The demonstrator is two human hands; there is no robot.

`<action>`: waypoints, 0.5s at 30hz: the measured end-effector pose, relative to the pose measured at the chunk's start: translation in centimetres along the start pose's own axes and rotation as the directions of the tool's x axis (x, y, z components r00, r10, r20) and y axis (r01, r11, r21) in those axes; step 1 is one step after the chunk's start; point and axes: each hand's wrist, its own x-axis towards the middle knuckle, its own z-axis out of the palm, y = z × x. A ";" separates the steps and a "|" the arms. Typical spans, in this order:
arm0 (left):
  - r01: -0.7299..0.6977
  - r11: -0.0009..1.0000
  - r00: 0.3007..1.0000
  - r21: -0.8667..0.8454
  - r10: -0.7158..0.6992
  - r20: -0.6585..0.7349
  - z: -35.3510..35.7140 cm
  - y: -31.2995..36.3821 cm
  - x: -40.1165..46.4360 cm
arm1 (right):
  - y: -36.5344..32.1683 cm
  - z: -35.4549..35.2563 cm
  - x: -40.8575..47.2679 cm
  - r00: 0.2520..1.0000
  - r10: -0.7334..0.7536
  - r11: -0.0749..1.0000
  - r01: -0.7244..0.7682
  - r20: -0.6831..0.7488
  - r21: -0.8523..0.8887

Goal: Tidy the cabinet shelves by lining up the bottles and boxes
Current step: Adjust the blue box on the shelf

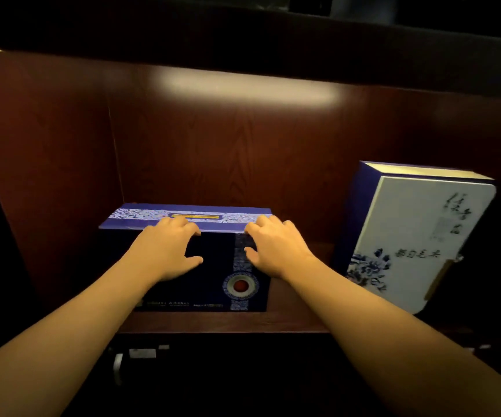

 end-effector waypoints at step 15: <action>-0.342 0.936 0.933 -0.087 0.349 0.089 0.8 38.3 -4.2 | 17.7 -3.3 -31.8 0.960 0.146 0.988 -0.152 0.238 0.008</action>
